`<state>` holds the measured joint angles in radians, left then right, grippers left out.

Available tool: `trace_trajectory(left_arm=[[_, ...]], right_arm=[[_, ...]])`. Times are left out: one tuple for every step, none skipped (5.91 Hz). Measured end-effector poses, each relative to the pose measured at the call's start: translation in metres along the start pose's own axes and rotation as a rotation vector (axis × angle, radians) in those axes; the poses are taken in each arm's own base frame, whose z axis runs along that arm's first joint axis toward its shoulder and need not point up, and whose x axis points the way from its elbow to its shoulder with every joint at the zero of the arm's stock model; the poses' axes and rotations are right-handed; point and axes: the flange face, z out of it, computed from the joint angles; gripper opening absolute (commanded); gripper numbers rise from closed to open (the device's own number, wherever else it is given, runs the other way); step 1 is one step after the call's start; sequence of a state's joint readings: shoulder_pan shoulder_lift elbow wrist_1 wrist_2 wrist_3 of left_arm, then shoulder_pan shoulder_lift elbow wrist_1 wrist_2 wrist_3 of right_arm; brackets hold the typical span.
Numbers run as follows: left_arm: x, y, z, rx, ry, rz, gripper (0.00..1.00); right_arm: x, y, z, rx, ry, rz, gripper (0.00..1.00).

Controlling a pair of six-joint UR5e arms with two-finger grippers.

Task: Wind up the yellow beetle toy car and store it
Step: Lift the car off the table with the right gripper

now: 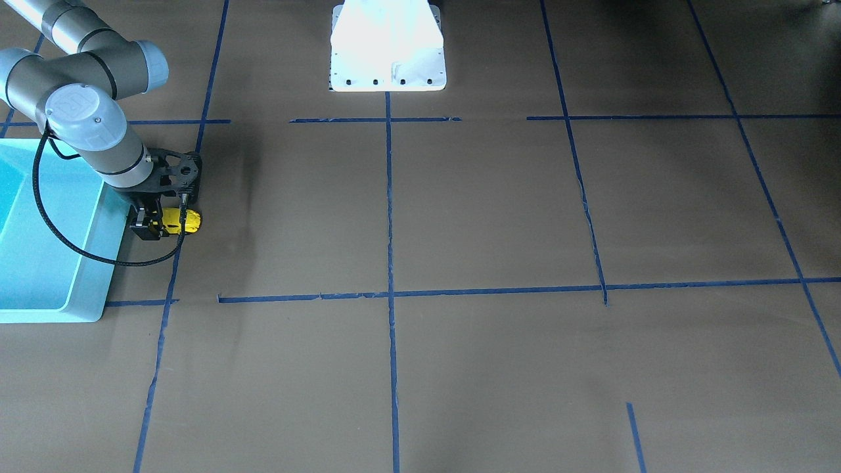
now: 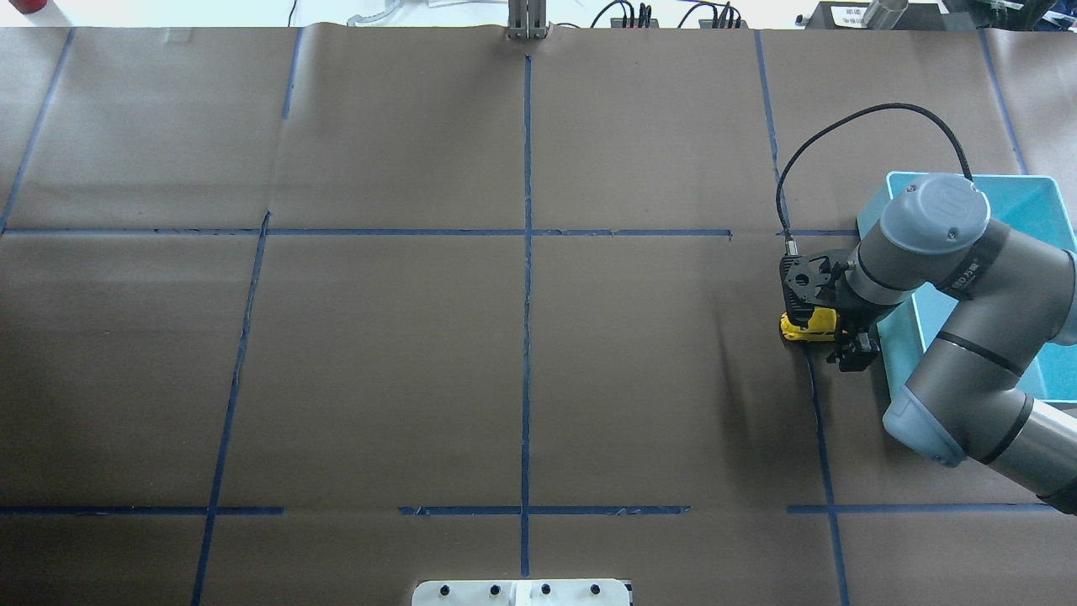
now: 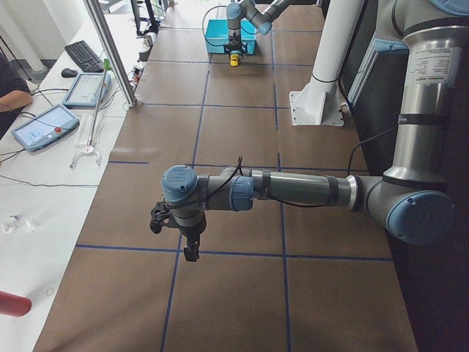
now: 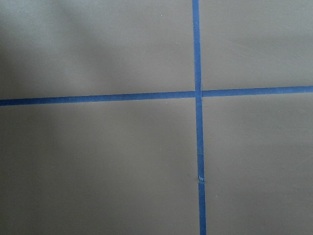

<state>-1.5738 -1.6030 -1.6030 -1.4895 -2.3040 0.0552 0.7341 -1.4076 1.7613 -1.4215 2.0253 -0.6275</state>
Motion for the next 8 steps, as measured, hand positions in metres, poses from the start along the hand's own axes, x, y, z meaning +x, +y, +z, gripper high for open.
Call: trace_trajectory(left_arm=[[0.0,0.0,0.0,0.0,0.0,0.0,1.0],[0.0,0.0,0.0,0.0,0.001,0.0,1.0],[0.0,0.0,0.0,0.0,0.001,0.0,1.0],[0.0,0.0,0.0,0.0,0.0,0.0,1.0],[0.0,0.0,0.0,0.0,0.0,0.0,1.0],[0.0,0.0,0.0,0.0,0.0,0.0,1.0],[0.0,0.0,0.0,0.0,0.0,0.0,1.0],[0.0,0.0,0.0,0.0,0.0,-0.001,1.0]], right_arm=[[0.0,-0.004,-0.003,0.012,0.009,-0.008,0.0],[0.0,-0.008,-0.007,0.022,0.013,-0.011,0.0],[-0.001,-0.013,-0.016,0.027,0.014,-0.012,0.0],[-0.005,-0.022,-0.041,0.022,0.012,-0.002,0.0],[-0.008,-0.033,-0.085,0.004,0.011,0.027,0.0],[-0.006,-0.034,-0.132,-0.012,0.021,0.068,0.0],[-0.004,-0.02,-0.166,-0.02,0.042,0.1,0.0],[-0.001,0.012,-0.183,-0.04,0.057,0.097,0.0]])
